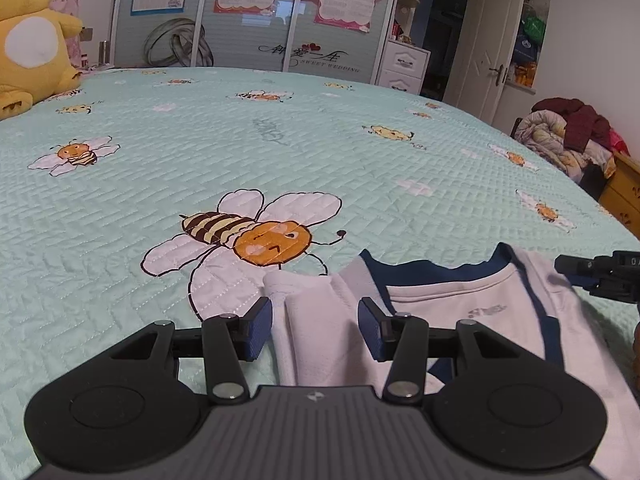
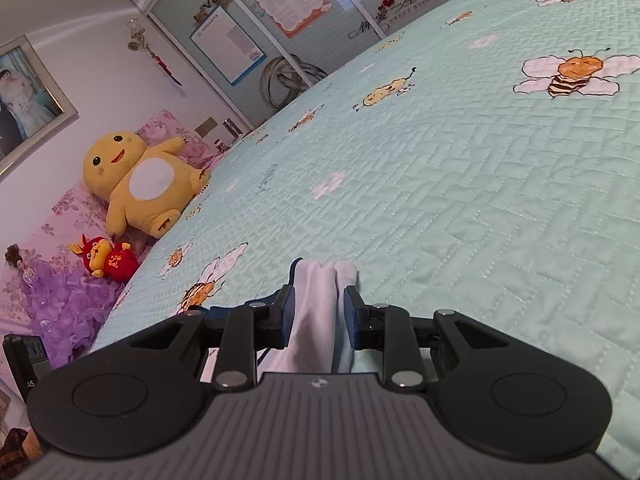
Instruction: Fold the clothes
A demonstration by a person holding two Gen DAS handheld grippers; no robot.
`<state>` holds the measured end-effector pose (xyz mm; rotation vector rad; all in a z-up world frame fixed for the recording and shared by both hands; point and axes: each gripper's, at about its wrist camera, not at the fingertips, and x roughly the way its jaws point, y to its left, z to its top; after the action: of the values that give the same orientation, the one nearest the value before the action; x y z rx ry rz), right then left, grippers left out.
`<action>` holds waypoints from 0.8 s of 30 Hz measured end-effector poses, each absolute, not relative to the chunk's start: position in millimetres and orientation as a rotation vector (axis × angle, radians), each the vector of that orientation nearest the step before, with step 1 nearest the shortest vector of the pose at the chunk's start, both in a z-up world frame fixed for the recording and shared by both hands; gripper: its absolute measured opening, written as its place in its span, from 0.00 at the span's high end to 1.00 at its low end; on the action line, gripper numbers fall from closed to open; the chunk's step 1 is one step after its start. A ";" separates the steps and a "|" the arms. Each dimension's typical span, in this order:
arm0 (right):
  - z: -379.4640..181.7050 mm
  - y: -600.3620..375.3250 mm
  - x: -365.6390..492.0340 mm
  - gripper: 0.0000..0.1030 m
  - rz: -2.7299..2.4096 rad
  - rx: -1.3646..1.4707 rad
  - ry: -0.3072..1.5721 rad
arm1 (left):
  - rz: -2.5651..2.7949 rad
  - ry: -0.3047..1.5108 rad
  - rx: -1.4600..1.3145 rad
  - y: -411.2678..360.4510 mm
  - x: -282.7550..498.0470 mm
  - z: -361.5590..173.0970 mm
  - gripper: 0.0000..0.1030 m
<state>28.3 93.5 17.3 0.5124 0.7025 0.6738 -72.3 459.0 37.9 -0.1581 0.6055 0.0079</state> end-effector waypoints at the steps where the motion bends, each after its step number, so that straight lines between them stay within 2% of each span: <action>1: 16.2 93.2 28.0 0.73 0.672 0.516 0.701 | 0.005 0.606 -0.146 458.1 -71.1 37.3 0.53; 5: 11.8 92.4 26.8 0.73 0.663 0.530 0.695 | 0.002 0.621 -0.134 457.4 -65.1 34.4 0.56; 8: 6.4 86.6 28.0 0.73 0.652 0.574 0.693 | 0.009 0.619 -0.131 457.7 -64.1 34.6 0.67; 15: 5.6 87.2 30.3 0.72 0.664 0.572 0.691 | -0.011 0.619 -0.086 452.1 -61.5 36.4 0.69; 19: 4.8 90.0 26.8 0.72 0.670 0.547 0.681 | -0.028 0.601 -0.051 447.1 -63.3 38.3 0.96; 24: 13.3 98.1 16.3 0.72 0.650 0.462 0.627 | 0.015 0.568 0.001 444.3 -66.8 46.0 0.99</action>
<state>16.3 98.1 13.3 0.4615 0.6274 0.6499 -66.8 444.3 46.0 0.0008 0.5684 0.0154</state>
